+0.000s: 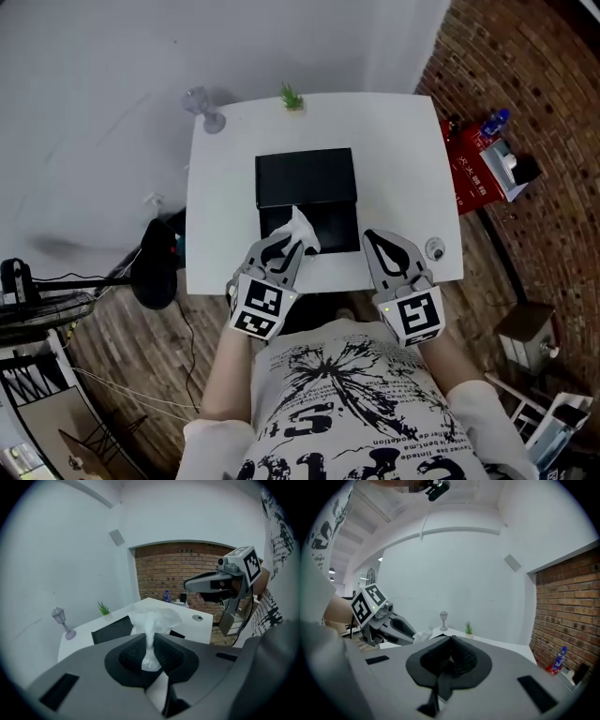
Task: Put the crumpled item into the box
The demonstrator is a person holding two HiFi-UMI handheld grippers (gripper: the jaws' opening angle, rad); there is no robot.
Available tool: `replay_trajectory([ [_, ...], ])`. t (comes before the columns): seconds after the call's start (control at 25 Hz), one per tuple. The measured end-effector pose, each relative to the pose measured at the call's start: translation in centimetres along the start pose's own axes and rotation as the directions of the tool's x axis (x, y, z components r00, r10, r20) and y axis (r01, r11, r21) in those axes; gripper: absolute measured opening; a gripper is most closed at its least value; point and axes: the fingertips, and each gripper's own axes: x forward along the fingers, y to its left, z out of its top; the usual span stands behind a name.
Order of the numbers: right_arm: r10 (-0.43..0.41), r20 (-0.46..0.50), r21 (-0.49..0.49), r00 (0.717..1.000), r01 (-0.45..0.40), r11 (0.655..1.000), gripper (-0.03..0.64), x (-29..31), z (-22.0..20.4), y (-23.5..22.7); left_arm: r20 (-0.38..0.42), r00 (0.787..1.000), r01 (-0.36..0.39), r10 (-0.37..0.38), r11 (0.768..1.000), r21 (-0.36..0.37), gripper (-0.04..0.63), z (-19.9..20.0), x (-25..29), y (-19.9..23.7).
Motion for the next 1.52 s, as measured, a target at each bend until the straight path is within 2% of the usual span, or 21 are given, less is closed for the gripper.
replay_trajectory([
  [0.12, -0.043, -0.024, 0.021, 0.999, 0.043, 0.999, 0.015, 2.1, -0.6, -1.3, -0.057, 0.995, 0.079, -0.078, 0.997, 0.019, 0.063, -1.2, 3.4, 1.4],
  [0.24, -0.095, -0.058, 0.051, 0.994, 0.098, 0.994, 0.015, 3.6, -1.6, -2.4, -0.125, 0.978, 0.179, -0.17, 0.982, 0.062, 0.063, -2.3, 6.6, 1.7],
  [0.36, -0.132, -0.09, 0.074, 0.987, 0.139, 0.988, 0.015, 4.4, -2.6, -3.0, -0.206, 0.943, 0.286, -0.26, 0.952, 0.107, 0.064, -3.7, 9.3, 1.1],
  [0.44, -0.157, -0.103, 0.085, 0.982, 0.166, 0.983, 0.015, 4.6, -3.0, -3.4, -0.258, 0.92, 0.334, -0.294, 0.934, 0.126, 0.064, -4.8, 10.9, 0.9],
  [0.6, -0.226, -0.131, 0.103, 0.965, 0.24, 0.965, 0.015, 4.3, -4.0, -5.1, -0.339, 0.877, 0.406, -0.34, 0.902, 0.146, 0.064, -6.5, 13.5, 0.3],
  [0.76, -0.285, -0.159, 0.129, 0.945, 0.307, 0.943, 0.015, 3.3, -5.1, -6.9, -0.412, 0.827, 0.471, -0.383, 0.872, 0.136, 0.069, -8.0, 15.0, -1.1],
  [0.84, -0.306, -0.174, 0.14, 0.936, 0.331, 0.933, 0.015, 2.6, -5.7, -7.5, -0.425, 0.82, 0.479, -0.384, 0.867, 0.14, 0.069, -8.3, 15.6, -1.4],
  [1.04, -0.344, -0.2, 0.165, 0.917, 0.377, 0.911, 0.015, 0.9, -6.6, -8.4, -0.436, 0.815, 0.48, -0.382, 0.867, 0.137, 0.081, -8.3, 16.1, -1.9],
  [1.16, -0.353, -0.205, 0.168, 0.913, 0.388, 0.906, 0.015, 0.3, -6.4, -8.5, -0.417, 0.825, 0.472, -0.382, 0.872, 0.133, 0.156, -7.7, 15.5, -2.1],
  [1.32, -0.335, -0.181, 0.154, 0.925, 0.363, 0.919, 0.015, 0.0, -5.3, -8.3, -0.342, 0.873, 0.422, -0.346, 0.89, 0.176, 0.158, -4.9, 13.6, -1.9],
  [1.44, -0.31, -0.156, 0.139, 0.938, 0.332, 0.933, 0.015, 0.0, -4.2, -7.8, -0.25, 0.918, 0.358, -0.309, 0.916, 0.182, 0.153, -2.0, 11.8, -1.4],
  [1.52, -0.285, -0.13, 0.122, 0.95, 0.301, 0.946, 0.015, 0.2, -3.2, -7.3, -0.173, 0.945, 0.306, -0.278, 0.938, 0.161, 0.137, -0.1, 10.3, -0.7],
])
